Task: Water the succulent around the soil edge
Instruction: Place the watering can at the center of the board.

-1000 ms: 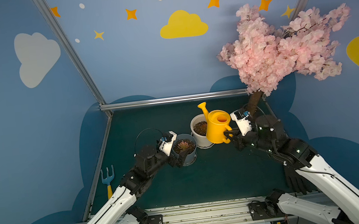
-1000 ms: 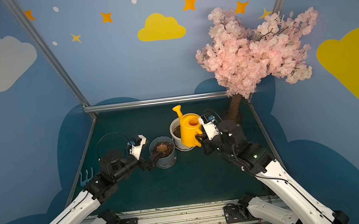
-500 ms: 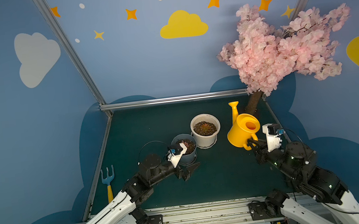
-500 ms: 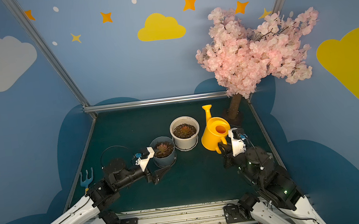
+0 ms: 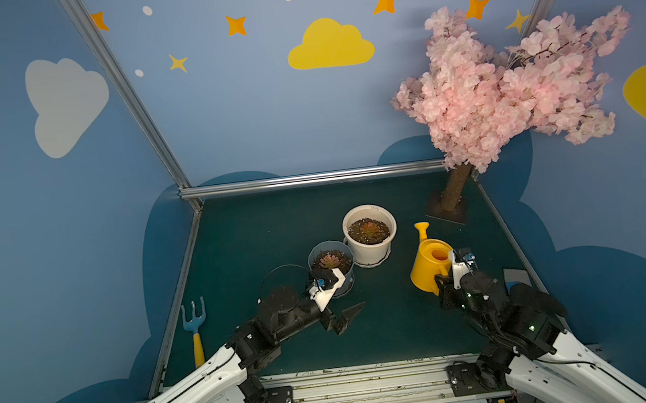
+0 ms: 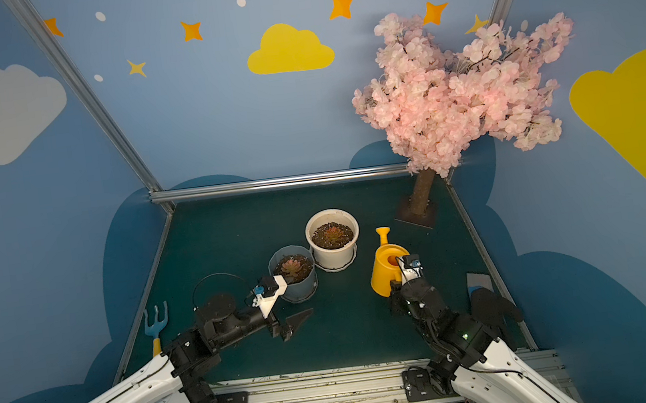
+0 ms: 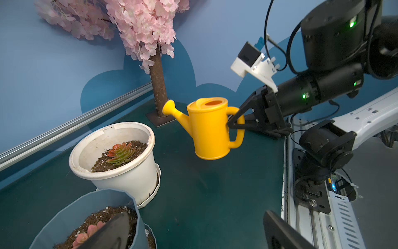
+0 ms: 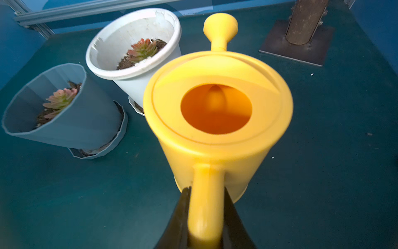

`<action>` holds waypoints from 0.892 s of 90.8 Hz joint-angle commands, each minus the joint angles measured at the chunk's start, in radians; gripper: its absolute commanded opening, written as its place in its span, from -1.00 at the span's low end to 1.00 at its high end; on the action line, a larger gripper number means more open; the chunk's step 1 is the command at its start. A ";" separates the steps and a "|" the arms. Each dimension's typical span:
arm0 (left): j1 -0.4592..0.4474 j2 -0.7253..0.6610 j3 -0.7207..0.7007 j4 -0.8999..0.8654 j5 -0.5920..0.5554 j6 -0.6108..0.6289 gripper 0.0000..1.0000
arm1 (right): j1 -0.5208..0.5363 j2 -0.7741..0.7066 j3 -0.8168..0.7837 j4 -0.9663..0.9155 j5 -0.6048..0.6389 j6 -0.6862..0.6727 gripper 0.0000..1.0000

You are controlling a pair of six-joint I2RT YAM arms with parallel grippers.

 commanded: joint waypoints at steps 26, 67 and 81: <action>-0.002 -0.019 -0.004 -0.003 -0.046 -0.001 1.00 | 0.091 0.072 -0.130 0.295 0.181 -0.028 -1.00; -0.002 0.037 0.014 -0.031 -0.036 0.032 1.00 | 0.103 0.138 -0.198 0.368 0.158 -0.017 -0.89; -0.001 0.030 0.013 -0.041 -0.046 0.034 1.00 | 0.102 0.112 -0.224 0.352 0.162 0.020 -0.62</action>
